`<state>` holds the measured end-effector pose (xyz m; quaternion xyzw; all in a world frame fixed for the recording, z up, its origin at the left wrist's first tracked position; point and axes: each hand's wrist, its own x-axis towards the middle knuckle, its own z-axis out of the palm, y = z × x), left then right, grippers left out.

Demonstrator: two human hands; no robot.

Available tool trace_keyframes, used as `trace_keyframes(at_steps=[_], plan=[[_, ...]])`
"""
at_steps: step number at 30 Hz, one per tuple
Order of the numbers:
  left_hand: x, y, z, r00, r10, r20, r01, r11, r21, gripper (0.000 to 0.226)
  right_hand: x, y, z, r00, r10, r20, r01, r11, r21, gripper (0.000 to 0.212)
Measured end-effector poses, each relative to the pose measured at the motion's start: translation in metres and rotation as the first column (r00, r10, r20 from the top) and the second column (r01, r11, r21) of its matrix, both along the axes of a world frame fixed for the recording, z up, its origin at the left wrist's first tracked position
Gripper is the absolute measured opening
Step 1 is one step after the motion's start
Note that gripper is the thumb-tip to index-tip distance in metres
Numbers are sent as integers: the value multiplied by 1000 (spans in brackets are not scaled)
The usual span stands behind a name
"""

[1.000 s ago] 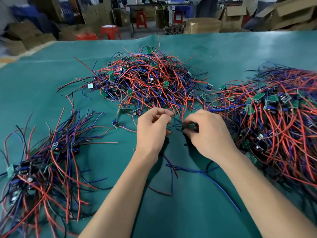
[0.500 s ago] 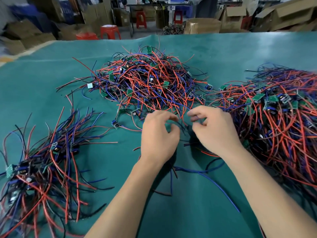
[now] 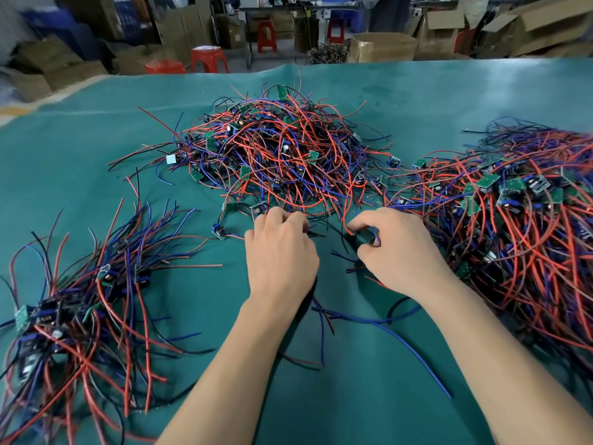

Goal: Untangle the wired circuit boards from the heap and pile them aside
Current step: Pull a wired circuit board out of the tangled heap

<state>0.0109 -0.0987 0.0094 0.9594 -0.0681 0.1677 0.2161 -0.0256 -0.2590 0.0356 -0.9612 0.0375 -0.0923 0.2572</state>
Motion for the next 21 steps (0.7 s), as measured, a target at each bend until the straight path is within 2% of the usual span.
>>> trace_keyframes(at_steps=[4, 9, 11, 13, 15, 17, 19, 20, 21], plan=[[-1, -1, 2, 992, -127, 12, 127, 986, -105, 19, -1, 0, -2, 1000, -5, -1, 5, 1000, -9, 35], [-8, -9, 5, 926, -285, 249, 353, 888, -295, 13, 2, -1, -3, 992, 66, 107, -58, 996, -74, 25], [-11, -13, 7, 885, -301, 354, 430, 820, -378, 14, 0, 4, 0, 983, 100, 151, -107, 994, 33, 24], [-12, -17, 7, 871, -283, 402, 464, 742, -484, 14, -2, 9, 1, 974, 140, 177, -178, 958, 226, 32], [-15, -20, 8, 865, -271, 423, 483, 678, -554, 14, -3, 13, 3, 971, 183, 153, -231, 878, 418, 51], [-19, -22, 9, 847, -252, 469, 503, 667, -550, 15, -3, 16, 4, 968, 207, 142, -251, 747, 615, 66], [-21, -23, 10, 830, -235, 506, 517, 665, -539, 14, -4, 18, 3, 966, 205, 156, -248, 576, 779, 61], [-22, -23, 10, 831, -235, 505, 520, 652, -552, 12, -4, 20, 2, 969, 203, 140, -227, 512, 828, 53], [-22, -23, 11, 837, -235, 493, 517, 635, -574, 10, -5, 21, 0, 973, 203, 110, -198, 489, 849, 45]])
